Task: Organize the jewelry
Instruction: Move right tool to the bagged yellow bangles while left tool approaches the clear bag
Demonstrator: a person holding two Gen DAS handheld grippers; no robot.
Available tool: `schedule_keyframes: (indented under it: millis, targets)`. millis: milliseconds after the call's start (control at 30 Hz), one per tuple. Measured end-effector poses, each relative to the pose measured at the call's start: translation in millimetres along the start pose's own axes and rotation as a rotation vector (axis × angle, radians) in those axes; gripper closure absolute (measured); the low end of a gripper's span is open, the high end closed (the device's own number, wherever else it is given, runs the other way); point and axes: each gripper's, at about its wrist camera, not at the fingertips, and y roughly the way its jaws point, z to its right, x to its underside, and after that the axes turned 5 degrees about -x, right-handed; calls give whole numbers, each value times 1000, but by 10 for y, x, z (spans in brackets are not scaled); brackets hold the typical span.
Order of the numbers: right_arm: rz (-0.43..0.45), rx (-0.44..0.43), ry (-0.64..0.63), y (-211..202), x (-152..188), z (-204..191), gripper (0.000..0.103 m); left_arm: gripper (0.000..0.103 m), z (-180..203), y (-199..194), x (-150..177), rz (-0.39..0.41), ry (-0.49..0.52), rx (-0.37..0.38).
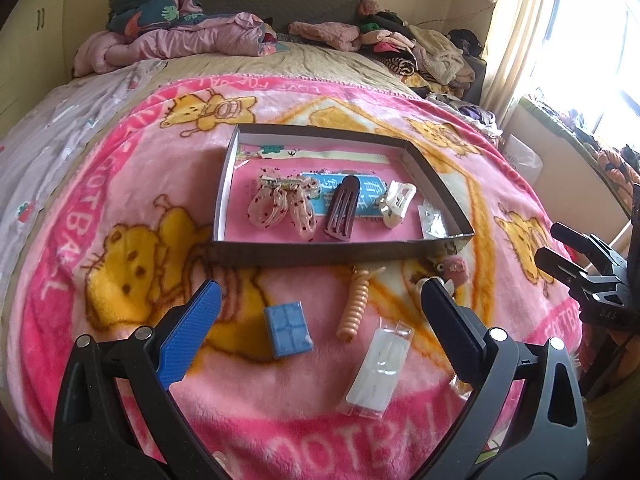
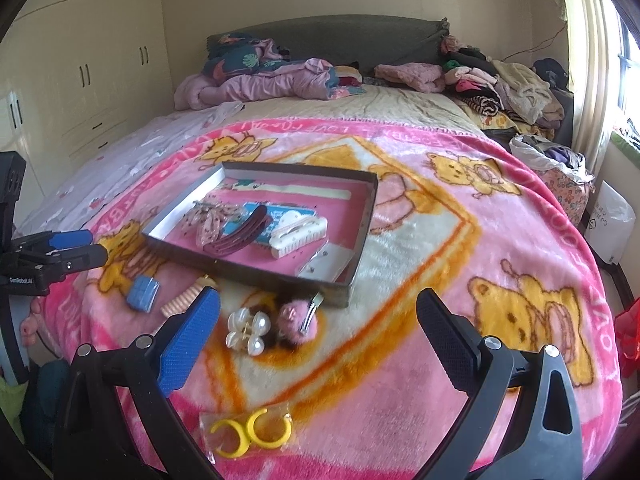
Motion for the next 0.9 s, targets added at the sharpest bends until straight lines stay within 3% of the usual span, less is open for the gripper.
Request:
schedule_keyframes:
  millis: [900]
  targets:
    - [-139,-146,-109,86,727,-314,7,12,402,329,558,-120,140,-19]
